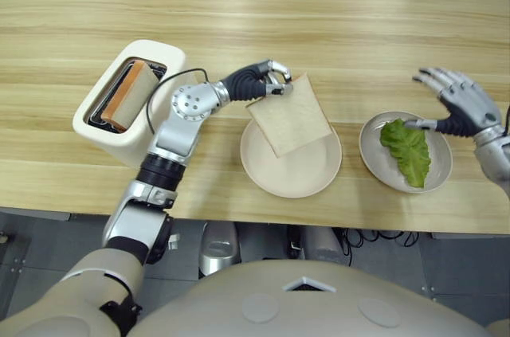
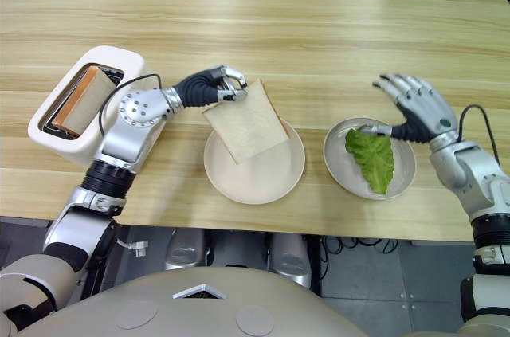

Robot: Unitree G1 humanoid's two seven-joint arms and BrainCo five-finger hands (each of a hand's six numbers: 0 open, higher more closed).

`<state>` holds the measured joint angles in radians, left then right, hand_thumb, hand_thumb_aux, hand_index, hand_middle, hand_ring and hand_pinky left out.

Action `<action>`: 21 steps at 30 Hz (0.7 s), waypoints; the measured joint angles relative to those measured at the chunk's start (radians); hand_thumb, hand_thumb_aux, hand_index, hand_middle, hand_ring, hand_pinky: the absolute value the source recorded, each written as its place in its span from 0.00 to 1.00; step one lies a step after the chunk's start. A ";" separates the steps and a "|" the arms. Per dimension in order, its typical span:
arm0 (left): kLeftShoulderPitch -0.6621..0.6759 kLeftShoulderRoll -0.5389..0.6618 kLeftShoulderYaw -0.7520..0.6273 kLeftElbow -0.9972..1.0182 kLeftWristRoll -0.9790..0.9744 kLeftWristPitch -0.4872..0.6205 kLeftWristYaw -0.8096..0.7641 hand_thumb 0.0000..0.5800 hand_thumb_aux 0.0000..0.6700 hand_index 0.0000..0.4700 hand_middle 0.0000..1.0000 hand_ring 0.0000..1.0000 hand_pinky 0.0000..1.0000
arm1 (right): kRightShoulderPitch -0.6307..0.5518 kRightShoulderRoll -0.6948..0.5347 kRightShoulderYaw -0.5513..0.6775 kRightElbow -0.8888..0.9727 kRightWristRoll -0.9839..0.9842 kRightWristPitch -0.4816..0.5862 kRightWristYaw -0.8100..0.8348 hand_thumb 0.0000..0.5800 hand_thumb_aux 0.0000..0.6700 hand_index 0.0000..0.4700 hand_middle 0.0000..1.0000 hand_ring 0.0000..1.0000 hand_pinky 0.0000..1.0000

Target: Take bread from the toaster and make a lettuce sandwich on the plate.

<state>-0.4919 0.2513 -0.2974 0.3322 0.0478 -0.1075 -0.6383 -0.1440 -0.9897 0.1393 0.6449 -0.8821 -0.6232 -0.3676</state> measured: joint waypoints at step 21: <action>-0.064 -0.082 -0.100 0.442 0.185 -0.195 0.050 0.86 0.63 0.61 1.00 1.00 1.00 | -0.118 -0.014 0.317 0.248 -0.238 0.123 -0.416 0.50 0.29 0.28 0.00 0.00 0.00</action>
<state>-0.5562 0.1696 -0.3972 0.7738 0.2332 -0.3027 -0.5883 -0.2616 -1.0034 0.4559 0.8931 -1.1206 -0.5001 -0.7838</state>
